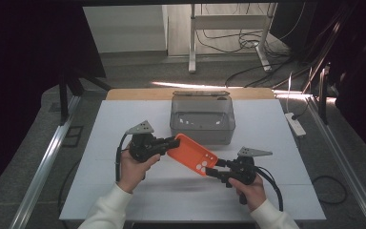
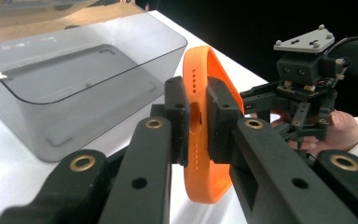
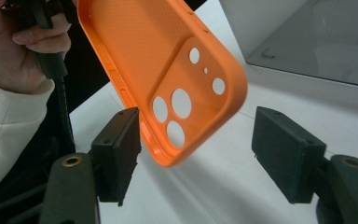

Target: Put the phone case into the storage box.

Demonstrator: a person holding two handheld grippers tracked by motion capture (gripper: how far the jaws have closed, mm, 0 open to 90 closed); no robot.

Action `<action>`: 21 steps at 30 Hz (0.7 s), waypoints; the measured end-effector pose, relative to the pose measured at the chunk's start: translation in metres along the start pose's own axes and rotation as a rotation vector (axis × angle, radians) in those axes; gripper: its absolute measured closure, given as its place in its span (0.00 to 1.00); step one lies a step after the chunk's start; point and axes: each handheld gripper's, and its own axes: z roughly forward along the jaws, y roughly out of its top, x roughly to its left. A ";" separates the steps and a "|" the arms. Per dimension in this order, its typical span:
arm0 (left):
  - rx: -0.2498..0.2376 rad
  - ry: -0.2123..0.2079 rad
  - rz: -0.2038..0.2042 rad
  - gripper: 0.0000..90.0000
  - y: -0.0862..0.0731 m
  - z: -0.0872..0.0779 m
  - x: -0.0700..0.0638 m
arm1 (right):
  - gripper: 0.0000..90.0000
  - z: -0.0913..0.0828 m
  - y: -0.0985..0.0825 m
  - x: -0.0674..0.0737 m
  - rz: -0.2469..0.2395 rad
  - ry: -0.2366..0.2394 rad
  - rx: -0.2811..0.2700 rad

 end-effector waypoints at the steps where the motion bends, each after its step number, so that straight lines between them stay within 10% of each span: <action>1: -0.003 -0.003 0.000 0.90 -0.001 0.001 0.000 | 0.40 0.001 0.000 0.000 -0.002 0.000 -0.003; 21: 0.037 -0.040 0.053 0.89 -0.007 0.007 -0.003 | 0.86 -0.012 0.008 -0.008 -0.010 -0.017 -0.031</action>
